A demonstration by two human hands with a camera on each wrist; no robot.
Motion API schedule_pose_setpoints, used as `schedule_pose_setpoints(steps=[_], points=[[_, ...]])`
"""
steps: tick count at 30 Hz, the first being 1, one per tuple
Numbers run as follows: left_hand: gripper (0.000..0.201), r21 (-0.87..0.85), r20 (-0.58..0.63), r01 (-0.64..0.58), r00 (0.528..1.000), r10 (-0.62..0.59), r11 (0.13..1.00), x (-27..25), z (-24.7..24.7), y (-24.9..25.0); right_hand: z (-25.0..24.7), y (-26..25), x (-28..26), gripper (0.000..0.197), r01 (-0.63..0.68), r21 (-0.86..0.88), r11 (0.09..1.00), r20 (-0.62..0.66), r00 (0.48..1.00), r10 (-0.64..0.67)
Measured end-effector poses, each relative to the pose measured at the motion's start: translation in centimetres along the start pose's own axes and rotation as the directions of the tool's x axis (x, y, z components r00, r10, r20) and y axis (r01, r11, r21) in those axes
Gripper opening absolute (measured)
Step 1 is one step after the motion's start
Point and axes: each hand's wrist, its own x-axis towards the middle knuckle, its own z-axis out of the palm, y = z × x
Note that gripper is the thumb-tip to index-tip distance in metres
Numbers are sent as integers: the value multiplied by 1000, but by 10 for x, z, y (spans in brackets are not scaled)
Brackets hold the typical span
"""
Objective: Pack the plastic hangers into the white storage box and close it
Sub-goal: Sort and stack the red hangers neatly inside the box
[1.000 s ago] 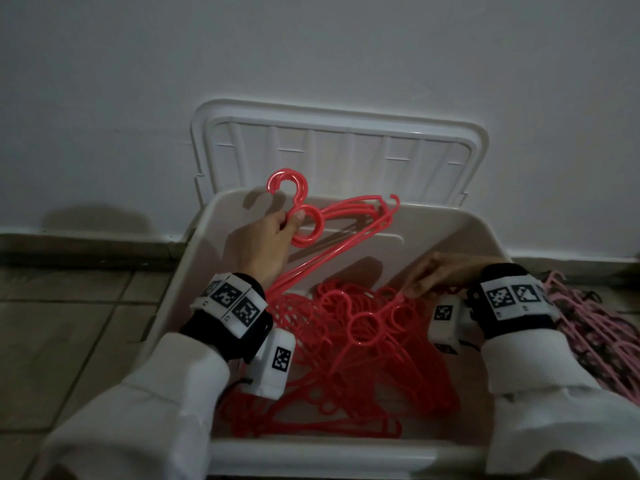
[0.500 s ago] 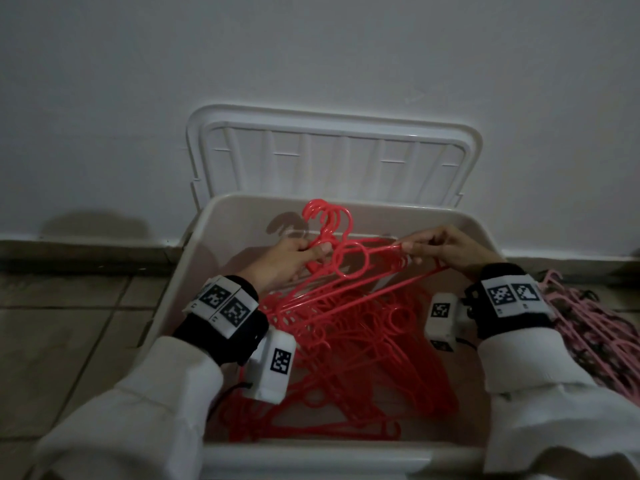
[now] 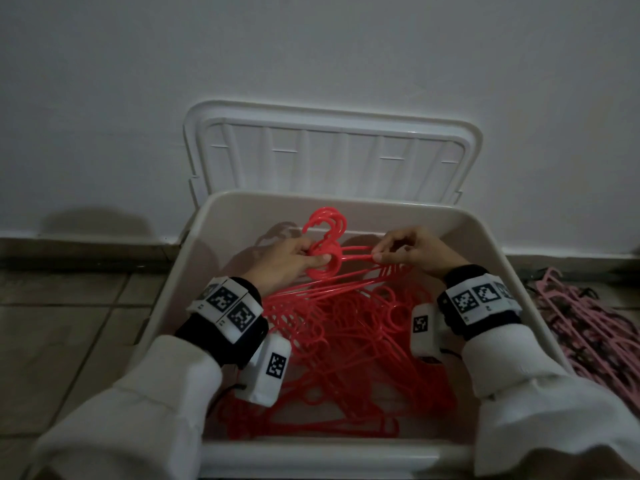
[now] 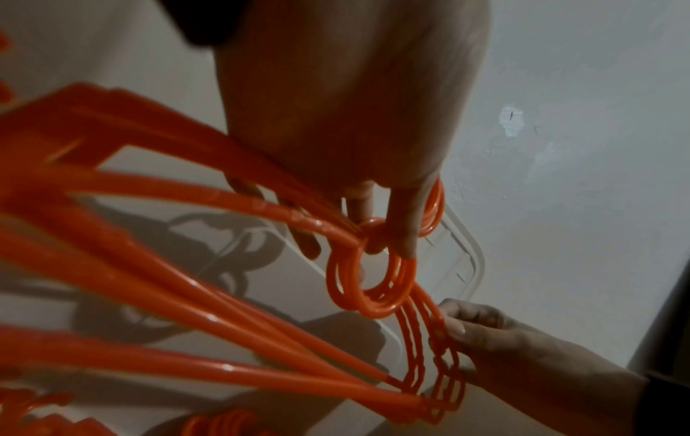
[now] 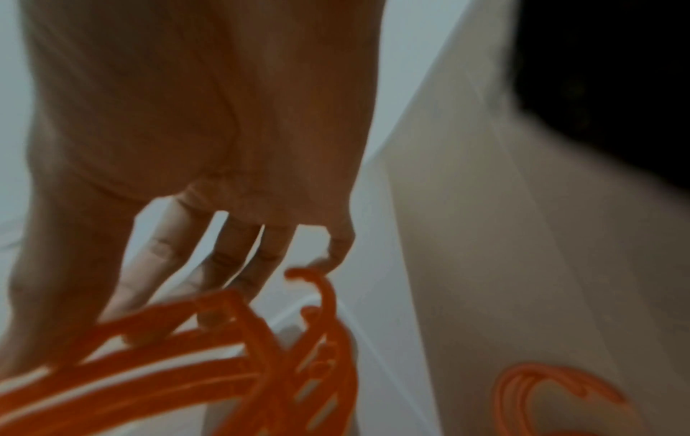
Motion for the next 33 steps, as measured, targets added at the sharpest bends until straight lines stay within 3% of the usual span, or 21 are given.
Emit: schedule_pose_setpoints(steps=[4, 6, 8, 11, 14, 17, 21, 24, 26, 29, 33], points=[[19, 11, -14, 45, 999, -45, 999, 4, 2, -2, 5, 3, 4, 10, -15, -91, 996, -3, 1000, 15], [6, -41, -52, 60, 997, -62, 997, 4, 1, -1, 6, 6, 7, 27, -62, -224, 973, -33, 998, 56], [9, -84, -92, 52, 994, -60, 995, 5, 0, 0, 7, 10, 9, 33, -133, -364, 922, -110, 989, 99], [5, 79, -183, 78, 981, -63, 994, -1, -5, 4, 12, 9, 8, 27, -205, -468, 860, -154, 977, 149], [17, 161, -320, 121, 945, -65, 979, -6, -10, 7, 17, 9, 4, 20, -332, -540, 773, -118, 940, 321], [16, 170, -433, 202, 895, -111, 965, -7, -14, 8, 29, 12, 1, 34, -356, -671, 651, 10, 873, 488], [20, 200, -458, 226, 882, -113, 954, -5, -16, 7, 69, 17, 7, 32, -241, -646, 724, 197, 864, 463], [20, 208, -422, 219, 899, -115, 953, -4, -15, 6, 102, 24, 9, 36, -159, -685, 711, 348, 786, 511], [23, 226, -415, 220, 903, -111, 949, -2, -15, 4, 119, 34, 7, 42, -139, -676, 723, 386, 769, 509], [25, 217, -415, 202, 905, -97, 955, -1, -16, 2, 129, 44, 7, 44, -102, -657, 747, 391, 801, 453], [22, 220, -395, 163, 917, -65, 962, -2, -17, 3, 115, 36, 10, 18, -135, -453, 881, 415, 843, 343]])
